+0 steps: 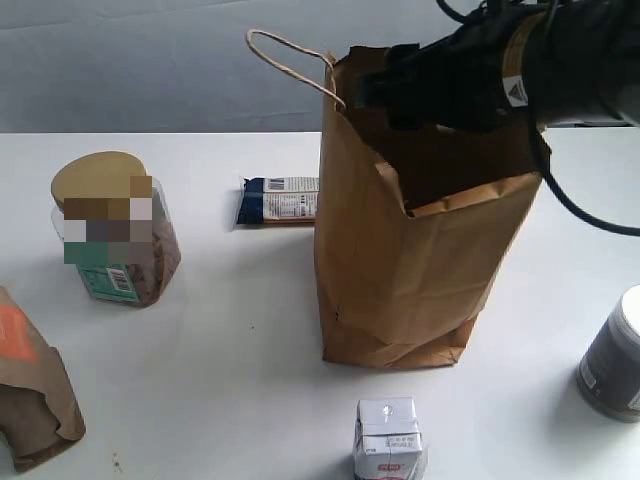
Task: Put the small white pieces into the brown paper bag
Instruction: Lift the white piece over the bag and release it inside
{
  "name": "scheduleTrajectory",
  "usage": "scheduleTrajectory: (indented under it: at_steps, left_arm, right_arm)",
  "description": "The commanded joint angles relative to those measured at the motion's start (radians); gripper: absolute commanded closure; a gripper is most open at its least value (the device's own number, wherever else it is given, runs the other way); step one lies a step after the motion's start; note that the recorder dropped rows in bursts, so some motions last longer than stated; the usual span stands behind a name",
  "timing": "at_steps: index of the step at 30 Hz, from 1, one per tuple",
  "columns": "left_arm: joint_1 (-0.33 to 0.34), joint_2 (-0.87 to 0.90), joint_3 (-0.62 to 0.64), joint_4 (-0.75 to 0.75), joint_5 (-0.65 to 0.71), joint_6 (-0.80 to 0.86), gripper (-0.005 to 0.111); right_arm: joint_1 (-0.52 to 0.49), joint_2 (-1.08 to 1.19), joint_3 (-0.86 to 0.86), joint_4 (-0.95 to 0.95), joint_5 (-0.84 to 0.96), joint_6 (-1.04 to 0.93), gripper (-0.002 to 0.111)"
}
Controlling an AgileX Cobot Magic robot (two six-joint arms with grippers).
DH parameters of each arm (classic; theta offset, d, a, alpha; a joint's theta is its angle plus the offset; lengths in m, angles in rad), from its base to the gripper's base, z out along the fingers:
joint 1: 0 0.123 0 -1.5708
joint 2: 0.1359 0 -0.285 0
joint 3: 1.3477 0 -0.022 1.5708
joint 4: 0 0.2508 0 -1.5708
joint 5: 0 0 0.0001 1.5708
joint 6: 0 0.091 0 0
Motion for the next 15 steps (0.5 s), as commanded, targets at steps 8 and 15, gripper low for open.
scheduleTrajectory:
  at_steps: [8, 15]
  left_arm:
    - [-0.008, -0.003, 0.003, -0.009, -0.006, -0.002, 0.107]
    - [-0.008, -0.003, 0.003, -0.009, -0.006, -0.002, 0.107]
  right_arm:
    - [-0.008, -0.059, -0.007, 0.03, 0.065, -0.026, 0.068]
    - [0.08, -0.222, 0.041, 0.107, 0.12, -0.126, 0.108]
